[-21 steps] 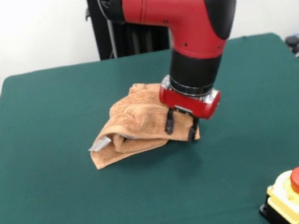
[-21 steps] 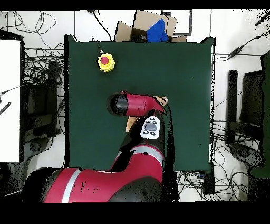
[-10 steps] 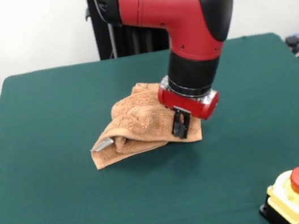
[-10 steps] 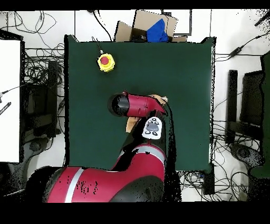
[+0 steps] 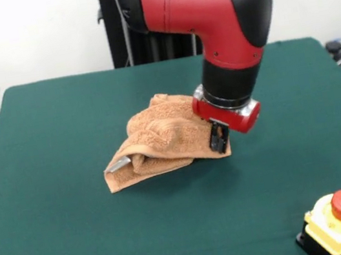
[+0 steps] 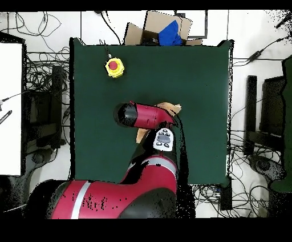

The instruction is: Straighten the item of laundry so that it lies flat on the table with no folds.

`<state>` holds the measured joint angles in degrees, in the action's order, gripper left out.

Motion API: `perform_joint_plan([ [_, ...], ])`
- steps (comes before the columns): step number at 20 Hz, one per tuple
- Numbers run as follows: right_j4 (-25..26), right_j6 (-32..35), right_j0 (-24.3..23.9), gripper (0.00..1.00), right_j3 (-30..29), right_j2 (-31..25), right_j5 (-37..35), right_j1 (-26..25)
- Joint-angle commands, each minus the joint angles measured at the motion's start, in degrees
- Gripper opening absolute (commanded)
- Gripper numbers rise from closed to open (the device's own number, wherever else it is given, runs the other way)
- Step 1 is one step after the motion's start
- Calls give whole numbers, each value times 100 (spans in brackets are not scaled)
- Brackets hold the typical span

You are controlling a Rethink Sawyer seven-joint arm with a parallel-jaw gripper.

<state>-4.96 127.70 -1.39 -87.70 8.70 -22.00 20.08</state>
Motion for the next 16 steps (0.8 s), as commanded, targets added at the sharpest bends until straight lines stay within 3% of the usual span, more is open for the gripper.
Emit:
perform_joint_plan([
  [1, -591, 1120, 40, 0, -423, -970, 316, -101],
  [16, -1271, 1233, 340, 0, 216, -1066, 1134, -642],
])
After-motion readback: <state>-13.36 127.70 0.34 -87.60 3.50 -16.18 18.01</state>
